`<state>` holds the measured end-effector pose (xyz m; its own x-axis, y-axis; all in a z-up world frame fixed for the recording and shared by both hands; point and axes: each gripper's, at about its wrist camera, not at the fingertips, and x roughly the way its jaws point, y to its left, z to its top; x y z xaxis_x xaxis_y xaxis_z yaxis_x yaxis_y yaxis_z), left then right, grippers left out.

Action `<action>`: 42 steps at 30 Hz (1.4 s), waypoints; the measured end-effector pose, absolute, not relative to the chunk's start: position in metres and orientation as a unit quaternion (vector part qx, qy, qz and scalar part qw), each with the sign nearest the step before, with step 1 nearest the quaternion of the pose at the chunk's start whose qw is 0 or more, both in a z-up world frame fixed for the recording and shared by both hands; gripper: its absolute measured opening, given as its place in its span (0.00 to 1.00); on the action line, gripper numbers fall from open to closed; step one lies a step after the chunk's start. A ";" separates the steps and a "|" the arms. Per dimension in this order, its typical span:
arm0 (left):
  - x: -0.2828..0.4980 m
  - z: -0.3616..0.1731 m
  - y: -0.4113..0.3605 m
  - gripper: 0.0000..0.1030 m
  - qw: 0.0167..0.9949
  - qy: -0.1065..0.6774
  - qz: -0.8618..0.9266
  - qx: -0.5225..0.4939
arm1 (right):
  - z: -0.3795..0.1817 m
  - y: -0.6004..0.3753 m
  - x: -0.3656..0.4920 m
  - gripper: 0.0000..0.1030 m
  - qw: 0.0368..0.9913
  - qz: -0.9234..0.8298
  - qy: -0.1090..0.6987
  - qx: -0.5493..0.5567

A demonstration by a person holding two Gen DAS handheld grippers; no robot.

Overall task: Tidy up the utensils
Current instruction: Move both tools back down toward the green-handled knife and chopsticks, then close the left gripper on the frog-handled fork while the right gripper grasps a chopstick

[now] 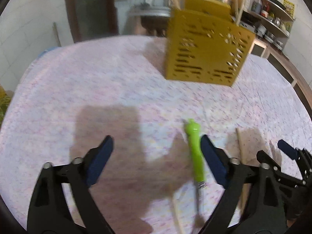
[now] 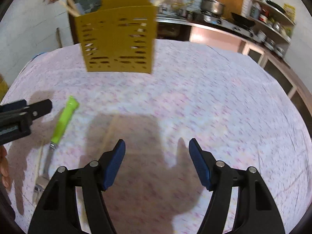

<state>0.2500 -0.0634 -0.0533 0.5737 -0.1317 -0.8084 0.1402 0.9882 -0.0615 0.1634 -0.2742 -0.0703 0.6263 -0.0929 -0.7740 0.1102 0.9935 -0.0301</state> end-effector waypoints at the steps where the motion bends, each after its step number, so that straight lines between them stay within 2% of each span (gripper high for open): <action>1: 0.254 -0.056 -0.069 0.66 0.881 0.466 -0.084 0.003 | -0.072 -0.279 0.161 0.65 0.901 -0.062 0.430 0.014; 2: 0.260 -0.062 -0.077 0.61 0.870 0.484 -0.093 0.003 | -0.073 -0.283 0.159 0.65 0.900 -0.065 0.430 0.016; 3: 0.264 -0.067 -0.084 0.49 0.861 0.499 -0.097 0.006 | -0.074 -0.287 0.157 0.65 0.900 -0.069 0.430 0.023; 5: 0.266 -0.071 -0.094 0.46 0.858 0.506 -0.091 0.021 | -0.075 -0.292 0.154 0.65 0.900 -0.071 0.429 0.035; 6: 0.266 -0.071 -0.101 0.41 0.860 0.502 -0.090 0.037 | -0.076 -0.292 0.154 0.65 0.900 -0.070 0.427 0.041; 7: 0.265 -0.072 -0.106 0.29 0.861 0.498 -0.091 0.048 | -0.077 -0.291 0.154 0.65 0.901 -0.068 0.426 0.043; 9: 0.265 -0.072 -0.112 0.15 0.865 0.489 -0.095 0.059 | -0.076 -0.287 0.156 0.65 0.903 -0.058 0.424 0.050; 13: 0.266 -0.066 -0.106 0.12 0.875 0.473 -0.094 0.052 | -0.072 -0.273 0.165 0.65 0.905 -0.029 0.420 0.067; 16: 0.265 -0.047 -0.084 0.12 0.885 0.457 -0.092 0.011 | -0.073 -0.258 0.172 0.64 0.902 -0.011 0.424 0.083; 17: 0.263 -0.038 -0.076 0.12 0.888 0.451 -0.094 0.000 | -0.074 -0.253 0.175 0.60 0.901 -0.009 0.426 0.083; 18: 0.260 -0.030 -0.070 0.12 0.892 0.443 -0.095 0.000 | -0.076 -0.245 0.178 0.52 0.898 -0.007 0.433 0.077; 22: 0.248 -0.013 -0.042 0.12 0.904 0.419 -0.085 0.009 | -0.082 -0.221 0.182 0.30 0.894 -0.023 0.444 0.051; 24: 0.247 -0.011 -0.020 0.12 0.905 0.417 -0.081 -0.012 | -0.081 -0.215 0.181 0.09 0.892 -0.018 0.447 0.063; 28: 0.241 -0.017 0.023 0.12 0.906 0.418 -0.062 -0.032 | -0.080 -0.200 0.170 0.06 0.889 -0.004 0.450 0.080; 33: 0.244 -0.010 0.072 0.12 0.904 0.409 -0.047 -0.115 | -0.078 -0.175 0.157 0.06 0.891 0.005 0.450 0.067; 42: 0.229 0.043 0.091 0.12 0.929 0.350 -0.050 -0.111 | -0.078 -0.170 0.156 0.06 0.887 0.006 0.457 0.068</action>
